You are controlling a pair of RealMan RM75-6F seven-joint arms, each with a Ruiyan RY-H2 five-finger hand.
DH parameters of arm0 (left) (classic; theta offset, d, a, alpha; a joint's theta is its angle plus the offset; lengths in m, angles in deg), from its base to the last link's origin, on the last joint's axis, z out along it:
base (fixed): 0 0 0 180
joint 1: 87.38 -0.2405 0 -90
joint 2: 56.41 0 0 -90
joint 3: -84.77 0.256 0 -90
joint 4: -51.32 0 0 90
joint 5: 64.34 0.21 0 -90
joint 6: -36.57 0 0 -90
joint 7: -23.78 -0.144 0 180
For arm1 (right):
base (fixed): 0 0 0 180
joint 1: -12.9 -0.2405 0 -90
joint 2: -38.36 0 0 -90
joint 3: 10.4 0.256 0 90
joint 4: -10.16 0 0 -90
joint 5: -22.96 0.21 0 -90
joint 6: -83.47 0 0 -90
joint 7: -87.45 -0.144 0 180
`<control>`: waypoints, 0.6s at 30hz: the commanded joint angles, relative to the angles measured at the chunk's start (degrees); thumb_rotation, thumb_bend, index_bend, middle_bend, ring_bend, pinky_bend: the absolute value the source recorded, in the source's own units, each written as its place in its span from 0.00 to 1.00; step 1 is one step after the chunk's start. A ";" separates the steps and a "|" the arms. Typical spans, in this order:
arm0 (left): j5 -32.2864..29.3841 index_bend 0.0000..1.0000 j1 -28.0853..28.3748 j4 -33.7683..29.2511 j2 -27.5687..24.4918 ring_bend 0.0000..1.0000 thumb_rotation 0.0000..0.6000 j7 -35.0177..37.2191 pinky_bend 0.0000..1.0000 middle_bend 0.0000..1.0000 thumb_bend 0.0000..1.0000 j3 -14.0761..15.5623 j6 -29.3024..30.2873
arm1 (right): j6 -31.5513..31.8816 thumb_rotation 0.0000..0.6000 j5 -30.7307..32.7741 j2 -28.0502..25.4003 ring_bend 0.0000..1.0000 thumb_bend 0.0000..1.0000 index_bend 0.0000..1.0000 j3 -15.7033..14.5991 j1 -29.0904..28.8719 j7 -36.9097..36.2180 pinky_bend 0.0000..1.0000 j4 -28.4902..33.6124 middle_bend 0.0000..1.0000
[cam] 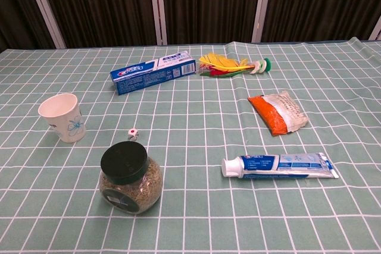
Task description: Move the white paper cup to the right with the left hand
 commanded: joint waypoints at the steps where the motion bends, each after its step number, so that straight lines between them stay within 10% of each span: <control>1: -0.05 0.00 -0.04 0.07 0.01 0.00 1.00 -0.22 0.00 0.00 0.00 0.06 0.02 | 0.04 1.00 -0.06 -0.02 0.00 0.00 0.01 -0.01 0.02 -0.03 0.00 0.00 0.00; 11: 2.51 0.00 3.63 1.93 1.59 0.00 1.00 -3.17 0.00 0.00 0.00 0.12 -3.98 | -1.01 1.00 1.10 -0.14 0.00 0.00 0.01 0.29 -0.18 1.03 0.00 1.00 0.00; 18: 10.35 0.00 16.96 5.55 6.19 0.00 1.00 -19.28 0.00 0.00 0.00 -1.18 -17.06 | -4.15 1.00 4.53 -1.39 0.00 0.00 0.01 0.97 -0.92 2.41 0.00 3.76 0.00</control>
